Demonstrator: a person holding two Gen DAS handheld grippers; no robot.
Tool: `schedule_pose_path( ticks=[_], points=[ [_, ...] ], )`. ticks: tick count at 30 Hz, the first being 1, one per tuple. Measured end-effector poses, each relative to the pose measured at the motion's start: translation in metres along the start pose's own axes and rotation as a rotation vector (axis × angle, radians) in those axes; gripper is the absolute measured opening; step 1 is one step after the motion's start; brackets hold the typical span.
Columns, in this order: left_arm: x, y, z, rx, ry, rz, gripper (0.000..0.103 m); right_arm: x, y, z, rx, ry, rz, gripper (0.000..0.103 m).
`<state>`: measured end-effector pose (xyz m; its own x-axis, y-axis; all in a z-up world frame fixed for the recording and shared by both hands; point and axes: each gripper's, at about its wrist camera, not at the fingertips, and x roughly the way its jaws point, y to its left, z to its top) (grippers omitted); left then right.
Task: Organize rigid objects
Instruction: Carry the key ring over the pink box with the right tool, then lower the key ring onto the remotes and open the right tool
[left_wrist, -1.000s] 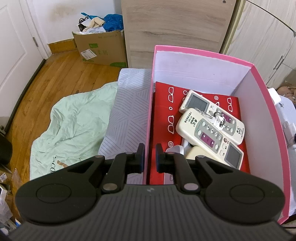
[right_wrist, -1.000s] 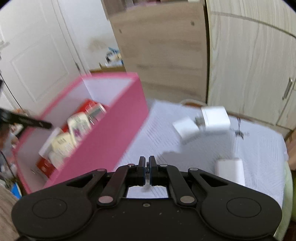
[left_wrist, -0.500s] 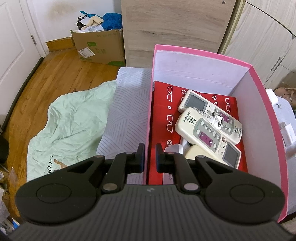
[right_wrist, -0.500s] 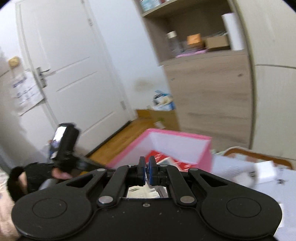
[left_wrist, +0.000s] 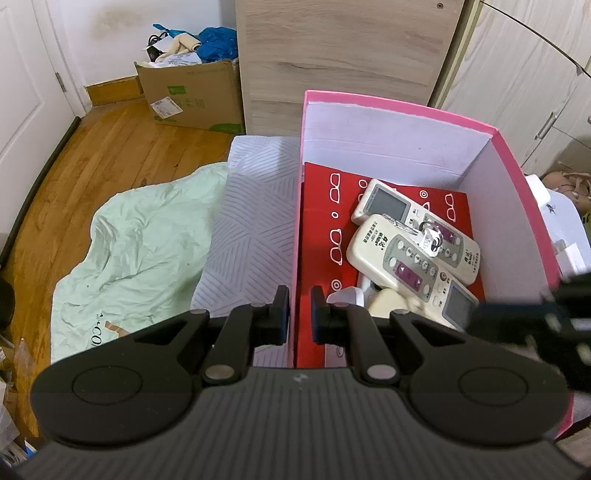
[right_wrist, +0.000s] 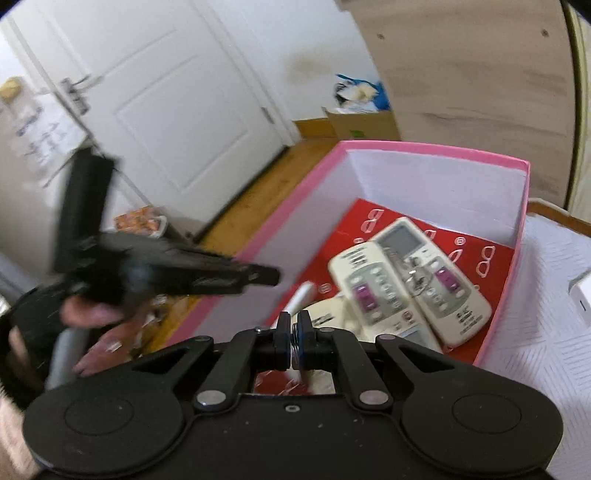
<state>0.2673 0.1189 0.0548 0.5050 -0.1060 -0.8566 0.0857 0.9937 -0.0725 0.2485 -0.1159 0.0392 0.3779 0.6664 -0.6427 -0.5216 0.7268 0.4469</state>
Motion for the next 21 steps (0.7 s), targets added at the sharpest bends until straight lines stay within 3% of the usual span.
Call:
schedule_pose_path(
  ticks=[6, 13, 17, 18, 21],
  points=[
    [0.000, 0.001, -0.001, -0.004, -0.001, -0.006, 0.009, 0.014, 0.003, 0.014, -0.005, -0.001, -0.019, 0.006],
    [0.000, 0.002, -0.002, 0.003, -0.003, 0.000, 0.009, 0.028, 0.031, 0.018, -0.136, -0.009, -0.139, 0.006],
    [0.001, 0.002, -0.003, 0.004, 0.001, -0.005, 0.009, 0.022, 0.028, 0.023, -0.139, -0.041, -0.157, 0.011],
    [0.002, 0.002, -0.004, 0.002, 0.004, -0.008, 0.009, 0.020, 0.026, 0.024, -0.133, -0.049, -0.161, 0.016],
    [0.003, 0.002, -0.004, -0.004, 0.009, -0.013, 0.009, 0.016, 0.022, 0.024, -0.125, -0.052, -0.164, 0.017]
  ],
)
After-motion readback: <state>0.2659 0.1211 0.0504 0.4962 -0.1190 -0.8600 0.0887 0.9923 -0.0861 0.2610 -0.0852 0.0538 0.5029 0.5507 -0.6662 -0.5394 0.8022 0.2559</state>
